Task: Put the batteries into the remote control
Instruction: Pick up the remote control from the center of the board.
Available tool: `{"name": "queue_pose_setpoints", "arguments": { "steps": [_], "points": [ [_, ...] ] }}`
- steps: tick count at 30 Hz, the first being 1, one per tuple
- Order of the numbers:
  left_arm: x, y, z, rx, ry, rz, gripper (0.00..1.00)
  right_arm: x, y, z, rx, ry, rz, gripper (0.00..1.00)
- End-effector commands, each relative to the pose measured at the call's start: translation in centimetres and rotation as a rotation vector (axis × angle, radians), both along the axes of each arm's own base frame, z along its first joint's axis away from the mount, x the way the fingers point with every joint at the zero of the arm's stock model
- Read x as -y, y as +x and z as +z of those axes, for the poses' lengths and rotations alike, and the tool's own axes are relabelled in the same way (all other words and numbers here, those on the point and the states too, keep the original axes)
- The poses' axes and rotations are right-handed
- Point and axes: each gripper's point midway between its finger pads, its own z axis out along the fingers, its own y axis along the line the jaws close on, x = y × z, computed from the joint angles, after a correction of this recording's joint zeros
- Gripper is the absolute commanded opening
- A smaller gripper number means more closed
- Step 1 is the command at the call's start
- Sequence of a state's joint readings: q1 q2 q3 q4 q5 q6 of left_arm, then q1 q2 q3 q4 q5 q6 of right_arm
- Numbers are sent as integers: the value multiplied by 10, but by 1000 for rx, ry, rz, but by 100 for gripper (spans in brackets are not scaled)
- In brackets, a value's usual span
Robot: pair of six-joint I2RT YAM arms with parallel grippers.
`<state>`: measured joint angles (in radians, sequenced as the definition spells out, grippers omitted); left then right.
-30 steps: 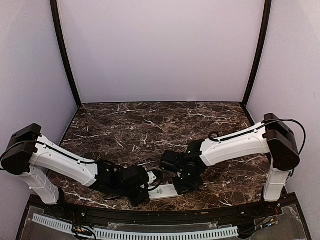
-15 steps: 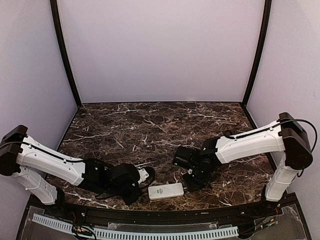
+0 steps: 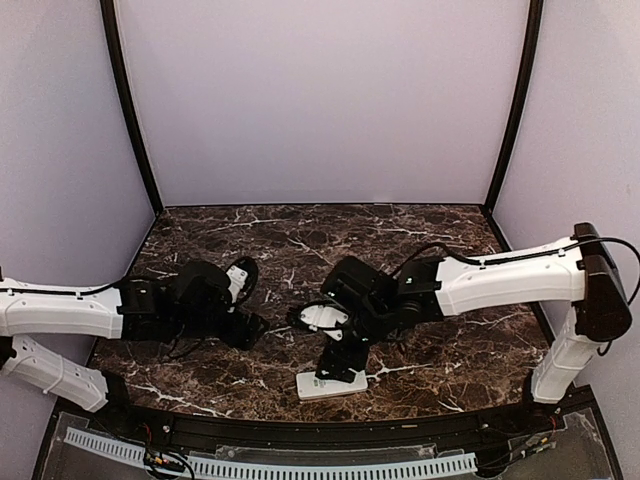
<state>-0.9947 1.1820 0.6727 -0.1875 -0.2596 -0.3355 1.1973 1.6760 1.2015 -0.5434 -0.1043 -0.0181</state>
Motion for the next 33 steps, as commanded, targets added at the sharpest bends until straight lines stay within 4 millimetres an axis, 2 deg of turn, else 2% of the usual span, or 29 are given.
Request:
{"name": "queue_pose_setpoints", "arguments": {
  "steps": [1, 4, 10, 16, 20, 25, 30, 33],
  "points": [
    [-13, 30, 8, 2, 1, 89, 86, -39, -19, -21, 84, -2, 361, 89],
    [-26, 52, 6, -30, -21, 165, 86, -46, -22, -40, 70, -51, 416, 93],
    [-37, 72, 5, -41, -64, 218, 86, -49, -19, -68, 73, -124, 433, 93],
    [-38, 77, 4, -40, -70, 213, 86, -38, -21, -89, 62, -221, 443, 83],
    [-39, 78, 2, -40, -63, 213, 86, -36, -20, -90, 78, -242, 436, 74],
    [-37, 77, 5, -30, -68, 197, 86, -43, -24, -84, 60, -234, 429, 56],
    [-37, 74, 14, 3, -114, 187, 85, -44, -24, -77, 56, -227, 412, 50],
    [-37, 72, 22, 24, -145, 179, 85, -48, -20, -63, 64, -203, 391, 44]
  ]
}}
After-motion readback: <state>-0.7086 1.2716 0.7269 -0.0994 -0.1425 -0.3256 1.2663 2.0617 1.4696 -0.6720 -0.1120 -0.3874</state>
